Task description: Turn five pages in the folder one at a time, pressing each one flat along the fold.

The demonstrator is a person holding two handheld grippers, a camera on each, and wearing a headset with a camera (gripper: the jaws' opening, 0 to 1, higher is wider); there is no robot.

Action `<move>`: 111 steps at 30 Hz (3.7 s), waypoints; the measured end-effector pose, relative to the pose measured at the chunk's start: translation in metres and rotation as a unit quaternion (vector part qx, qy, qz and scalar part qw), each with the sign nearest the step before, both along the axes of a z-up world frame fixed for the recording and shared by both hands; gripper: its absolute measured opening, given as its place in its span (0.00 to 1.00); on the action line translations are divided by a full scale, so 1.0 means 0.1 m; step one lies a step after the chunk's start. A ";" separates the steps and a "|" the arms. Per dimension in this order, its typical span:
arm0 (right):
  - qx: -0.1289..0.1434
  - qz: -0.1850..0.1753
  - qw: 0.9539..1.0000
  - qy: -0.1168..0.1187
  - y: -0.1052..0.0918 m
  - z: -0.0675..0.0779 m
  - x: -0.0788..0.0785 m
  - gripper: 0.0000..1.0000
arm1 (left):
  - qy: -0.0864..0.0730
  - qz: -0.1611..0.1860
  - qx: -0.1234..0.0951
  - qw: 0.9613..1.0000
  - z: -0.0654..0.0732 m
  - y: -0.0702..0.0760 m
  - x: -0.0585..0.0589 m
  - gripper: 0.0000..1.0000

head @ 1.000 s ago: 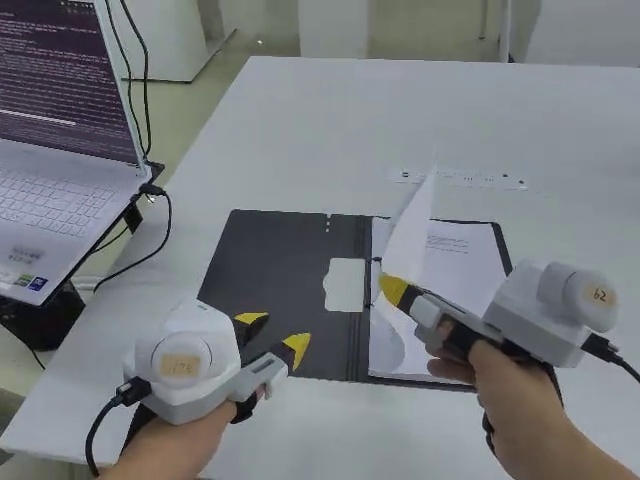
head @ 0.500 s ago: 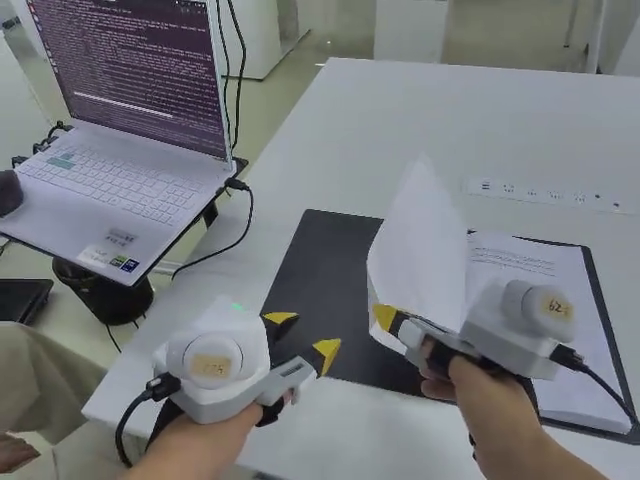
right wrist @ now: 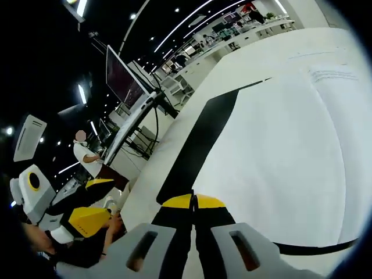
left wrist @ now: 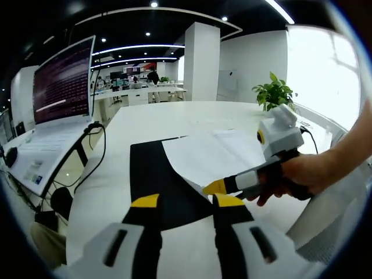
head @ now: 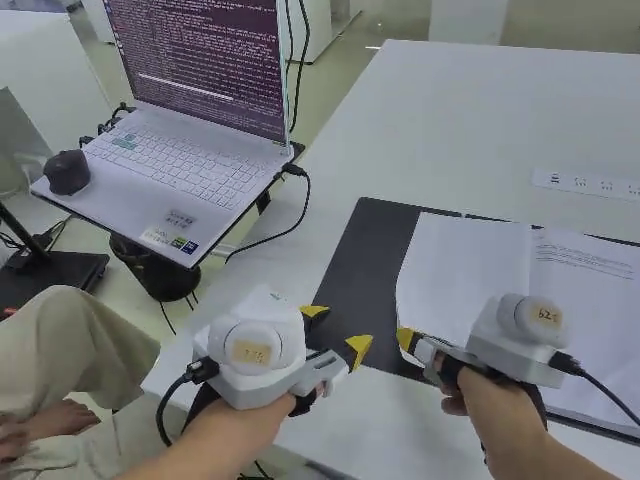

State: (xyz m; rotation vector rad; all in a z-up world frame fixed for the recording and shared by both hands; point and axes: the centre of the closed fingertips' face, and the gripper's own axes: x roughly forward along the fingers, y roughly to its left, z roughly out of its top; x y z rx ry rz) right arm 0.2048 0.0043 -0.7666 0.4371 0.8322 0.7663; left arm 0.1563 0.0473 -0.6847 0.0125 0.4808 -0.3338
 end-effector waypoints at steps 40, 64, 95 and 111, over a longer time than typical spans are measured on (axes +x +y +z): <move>0.079 -0.111 0.991 0.010 -1.32 0.21 0.63 0.01 | 0.070 -0.058 0.038 0.995 -0.93 -0.68 0.58 0.30; 0.111 -0.167 0.975 0.099 -1.42 -0.09 1.26 0.00 | 0.062 -0.046 0.059 0.995 -1.03 -0.64 0.56 0.29; 0.217 -0.289 0.923 0.132 -1.43 -0.09 2.24 0.00 | 0.050 -0.041 0.054 0.996 -1.06 -0.62 0.57 0.29; 0.223 -0.335 0.909 0.113 -1.47 -0.08 2.66 0.00 | 0.046 -0.040 0.051 0.997 -1.05 -0.60 0.55 0.29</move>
